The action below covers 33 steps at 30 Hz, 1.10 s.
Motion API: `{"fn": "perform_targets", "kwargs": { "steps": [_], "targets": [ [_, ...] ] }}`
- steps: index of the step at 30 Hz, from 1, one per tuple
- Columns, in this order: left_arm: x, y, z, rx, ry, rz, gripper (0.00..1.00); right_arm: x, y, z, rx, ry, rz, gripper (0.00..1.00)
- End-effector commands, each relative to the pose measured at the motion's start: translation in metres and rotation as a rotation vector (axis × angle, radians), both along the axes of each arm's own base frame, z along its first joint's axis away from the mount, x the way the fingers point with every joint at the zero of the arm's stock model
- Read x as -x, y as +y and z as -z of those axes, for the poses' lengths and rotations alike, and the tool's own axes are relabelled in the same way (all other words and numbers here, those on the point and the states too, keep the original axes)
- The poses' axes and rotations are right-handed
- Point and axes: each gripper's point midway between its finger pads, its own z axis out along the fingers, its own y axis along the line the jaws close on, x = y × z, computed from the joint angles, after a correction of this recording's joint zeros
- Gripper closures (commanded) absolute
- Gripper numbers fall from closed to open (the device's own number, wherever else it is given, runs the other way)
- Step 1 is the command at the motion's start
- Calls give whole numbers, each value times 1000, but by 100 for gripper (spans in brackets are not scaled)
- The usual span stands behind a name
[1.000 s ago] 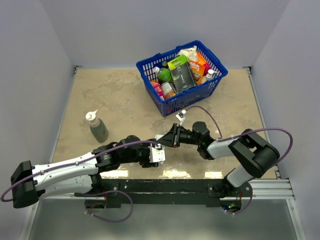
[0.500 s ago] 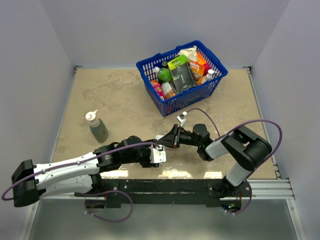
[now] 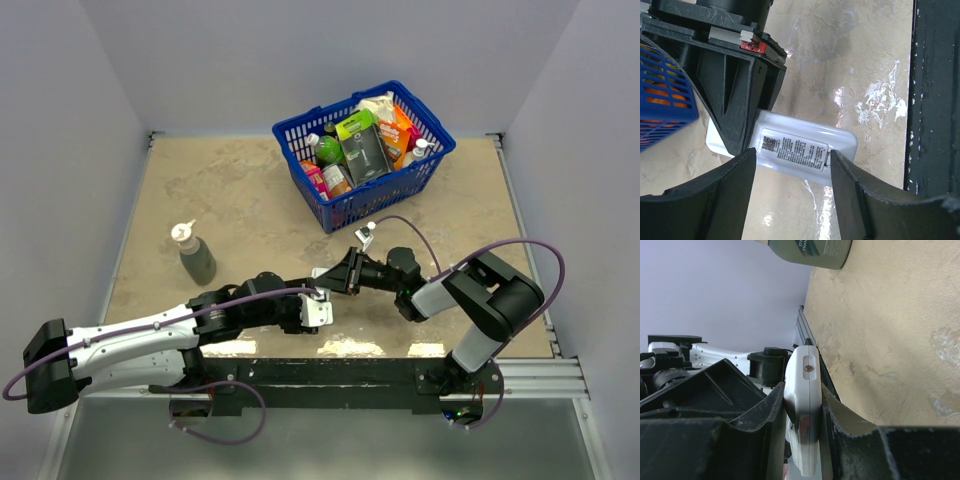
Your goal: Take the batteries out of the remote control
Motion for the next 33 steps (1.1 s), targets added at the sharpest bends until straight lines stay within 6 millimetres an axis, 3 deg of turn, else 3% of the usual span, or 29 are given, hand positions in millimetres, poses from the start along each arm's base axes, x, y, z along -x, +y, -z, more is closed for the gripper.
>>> {"fn": "perform_targets", "kwargs": {
  "steps": [1,33],
  "targets": [
    [-30,4,-23,4,-132,-101,35,23,6,-31,-98,-36,-117,100],
    [-43,9,-39,8,-174,-168,36,21,7,0,-16,3,-118,100]
  ]
}}
